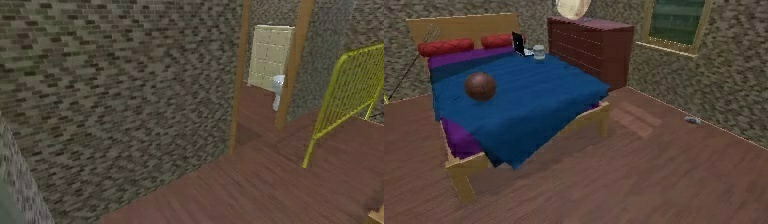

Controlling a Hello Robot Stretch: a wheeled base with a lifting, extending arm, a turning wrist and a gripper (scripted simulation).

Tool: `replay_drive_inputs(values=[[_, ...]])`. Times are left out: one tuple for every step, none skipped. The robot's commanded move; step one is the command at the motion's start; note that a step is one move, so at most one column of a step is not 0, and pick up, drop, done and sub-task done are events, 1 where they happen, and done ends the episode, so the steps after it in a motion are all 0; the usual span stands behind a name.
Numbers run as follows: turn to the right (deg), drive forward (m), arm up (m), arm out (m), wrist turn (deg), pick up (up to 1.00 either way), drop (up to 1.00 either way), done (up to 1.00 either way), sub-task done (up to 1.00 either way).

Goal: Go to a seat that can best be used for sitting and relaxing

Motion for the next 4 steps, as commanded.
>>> replay_drive_inputs(values=[[0.0, 0.30, 0.00, 0.00, 0.0, 0.00, 0.00, 0.00, 0.00], [30.0, 0.00, 0.00, 0.00, 0.0, 0.00, 0.00, 0.00, 0.00], [0.0, 1.00, 0.00, 0.00, 0.0, 0.00, 0.00, 0.00, 0.00], [6.0, 0.00, 0.00, 0.00, 0.0, 0.00, 0.00, 0.00, 0.00]])
